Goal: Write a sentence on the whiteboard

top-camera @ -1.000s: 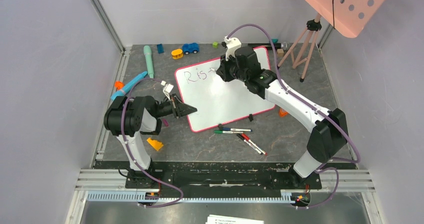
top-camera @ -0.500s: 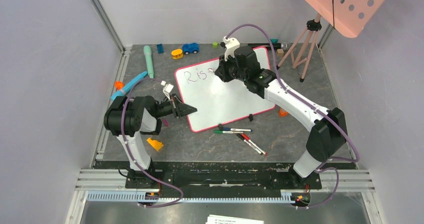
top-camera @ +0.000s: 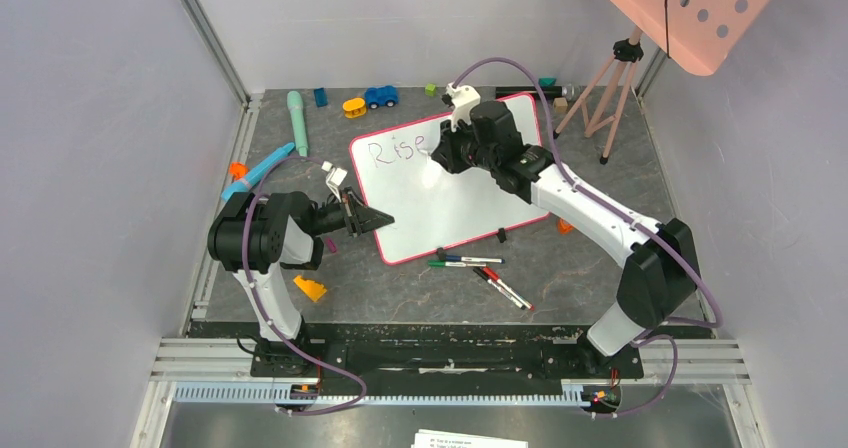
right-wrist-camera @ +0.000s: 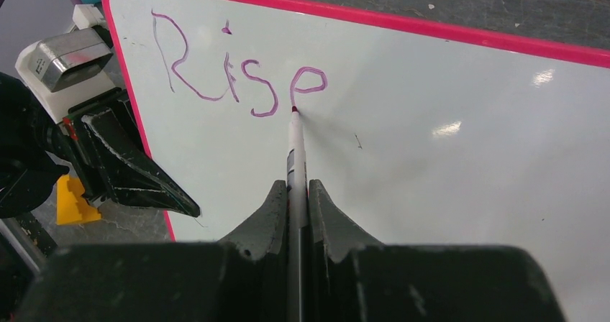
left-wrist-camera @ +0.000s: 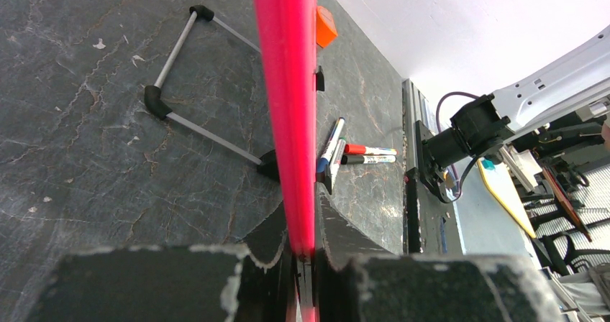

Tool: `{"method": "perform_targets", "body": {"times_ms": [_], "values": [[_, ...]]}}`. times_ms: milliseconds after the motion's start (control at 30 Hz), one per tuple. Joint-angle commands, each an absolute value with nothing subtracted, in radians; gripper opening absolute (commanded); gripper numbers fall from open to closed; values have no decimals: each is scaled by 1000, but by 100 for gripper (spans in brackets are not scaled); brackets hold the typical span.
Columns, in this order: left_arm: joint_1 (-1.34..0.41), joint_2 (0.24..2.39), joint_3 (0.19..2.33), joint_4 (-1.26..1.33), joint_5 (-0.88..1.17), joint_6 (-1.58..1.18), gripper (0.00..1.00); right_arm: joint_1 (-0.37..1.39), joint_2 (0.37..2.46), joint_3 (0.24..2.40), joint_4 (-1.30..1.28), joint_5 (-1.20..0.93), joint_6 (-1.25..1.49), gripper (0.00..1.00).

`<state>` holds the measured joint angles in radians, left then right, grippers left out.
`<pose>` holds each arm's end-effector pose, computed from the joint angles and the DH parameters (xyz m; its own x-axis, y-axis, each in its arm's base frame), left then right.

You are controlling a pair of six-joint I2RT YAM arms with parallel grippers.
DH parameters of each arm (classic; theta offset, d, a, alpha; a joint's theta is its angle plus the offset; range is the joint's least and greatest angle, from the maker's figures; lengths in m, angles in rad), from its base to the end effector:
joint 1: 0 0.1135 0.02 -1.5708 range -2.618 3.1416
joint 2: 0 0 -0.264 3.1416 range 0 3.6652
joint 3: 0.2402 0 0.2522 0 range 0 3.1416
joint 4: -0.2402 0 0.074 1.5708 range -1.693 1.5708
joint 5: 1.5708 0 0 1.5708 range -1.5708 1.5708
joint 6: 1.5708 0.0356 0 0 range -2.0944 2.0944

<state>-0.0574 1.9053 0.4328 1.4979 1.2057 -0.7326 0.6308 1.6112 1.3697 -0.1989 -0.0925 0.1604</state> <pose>0.2747 -0.0491 0.1272 -0.6183 -0.2036 -0.7591 0.7253 0.2242 -0.6510 0.3064 0.2279 0.3303 -0.4444 -0.1276 -0.8867 -0.5913 0.7853 0.1833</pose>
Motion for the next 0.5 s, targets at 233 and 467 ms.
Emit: {"method": "perform_targets", "body": {"times_ms": [233,467], "values": [[-84,1915,426,1557,1272,-631,2,623,1584,1356,-255,31,132,0],[-84,1915,426,1557,1272,-630,2,623,1575,1360,-264,67,125,0]]}}
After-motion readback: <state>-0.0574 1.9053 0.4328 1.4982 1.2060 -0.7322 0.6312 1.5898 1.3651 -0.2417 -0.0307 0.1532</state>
